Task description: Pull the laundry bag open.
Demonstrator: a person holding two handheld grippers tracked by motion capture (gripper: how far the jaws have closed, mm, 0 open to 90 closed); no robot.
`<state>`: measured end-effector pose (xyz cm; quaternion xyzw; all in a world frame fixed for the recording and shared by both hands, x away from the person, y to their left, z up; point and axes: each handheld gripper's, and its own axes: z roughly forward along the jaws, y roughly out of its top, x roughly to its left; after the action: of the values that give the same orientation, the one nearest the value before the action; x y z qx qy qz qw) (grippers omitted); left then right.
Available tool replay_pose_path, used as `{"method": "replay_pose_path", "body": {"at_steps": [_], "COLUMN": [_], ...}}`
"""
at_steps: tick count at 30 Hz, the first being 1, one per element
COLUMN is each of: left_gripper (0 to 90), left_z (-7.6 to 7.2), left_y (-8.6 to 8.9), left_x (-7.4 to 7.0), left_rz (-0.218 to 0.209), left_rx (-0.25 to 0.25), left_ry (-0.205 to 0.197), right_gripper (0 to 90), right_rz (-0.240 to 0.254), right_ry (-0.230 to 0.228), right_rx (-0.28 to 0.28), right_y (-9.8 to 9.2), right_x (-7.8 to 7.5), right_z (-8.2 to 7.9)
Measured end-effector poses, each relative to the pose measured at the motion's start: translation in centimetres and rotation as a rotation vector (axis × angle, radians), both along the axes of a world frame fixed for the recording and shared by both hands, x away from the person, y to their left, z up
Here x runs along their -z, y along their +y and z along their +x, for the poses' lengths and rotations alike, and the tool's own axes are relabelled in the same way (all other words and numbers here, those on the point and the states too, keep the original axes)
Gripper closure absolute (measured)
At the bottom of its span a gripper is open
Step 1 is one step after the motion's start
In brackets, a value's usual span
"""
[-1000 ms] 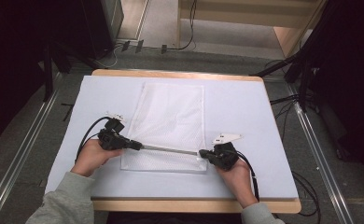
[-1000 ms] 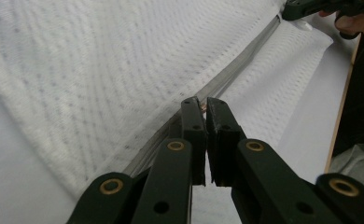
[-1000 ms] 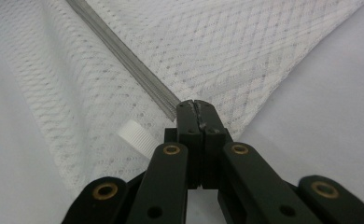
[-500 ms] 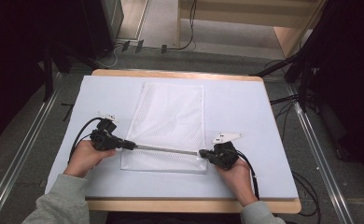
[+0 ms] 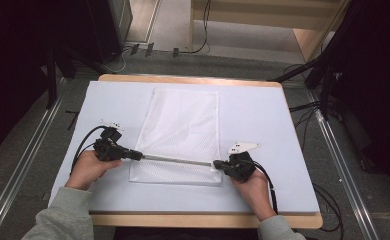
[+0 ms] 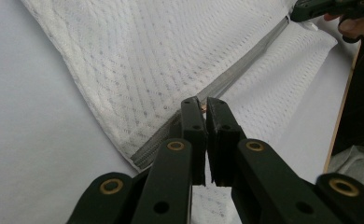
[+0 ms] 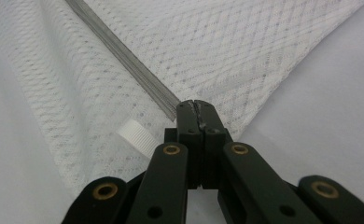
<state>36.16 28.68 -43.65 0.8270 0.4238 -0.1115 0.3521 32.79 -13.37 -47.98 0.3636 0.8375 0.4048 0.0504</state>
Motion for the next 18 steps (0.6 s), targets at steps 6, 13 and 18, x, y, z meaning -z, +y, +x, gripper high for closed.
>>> {"method": "replay_pose_path", "body": {"at_steps": [6, 13, 18], "left_gripper": [88.4, 88.5, 88.5], "left_z": [0.0, 0.0, 0.0], "left_y": [0.1, 0.6, 1.6], "left_x": [0.0, 0.0, 0.1], "left_rz": [-0.01, 0.001, 0.012], "left_rx": [0.001, -0.015, -0.037], "left_ry": [0.01, 0.013, 0.014], "right_gripper": [90.0, 90.0, 90.0], "right_rz": [0.001, 0.001, 0.0], "right_ry": [0.0, -0.002, -0.005], "right_rx": [-0.001, 0.001, -0.001], "right_y": [0.0, 0.0, 0.0], "right_x": [0.0, 0.0, 0.0], "right_z": [0.0, 0.0, 0.0]}}
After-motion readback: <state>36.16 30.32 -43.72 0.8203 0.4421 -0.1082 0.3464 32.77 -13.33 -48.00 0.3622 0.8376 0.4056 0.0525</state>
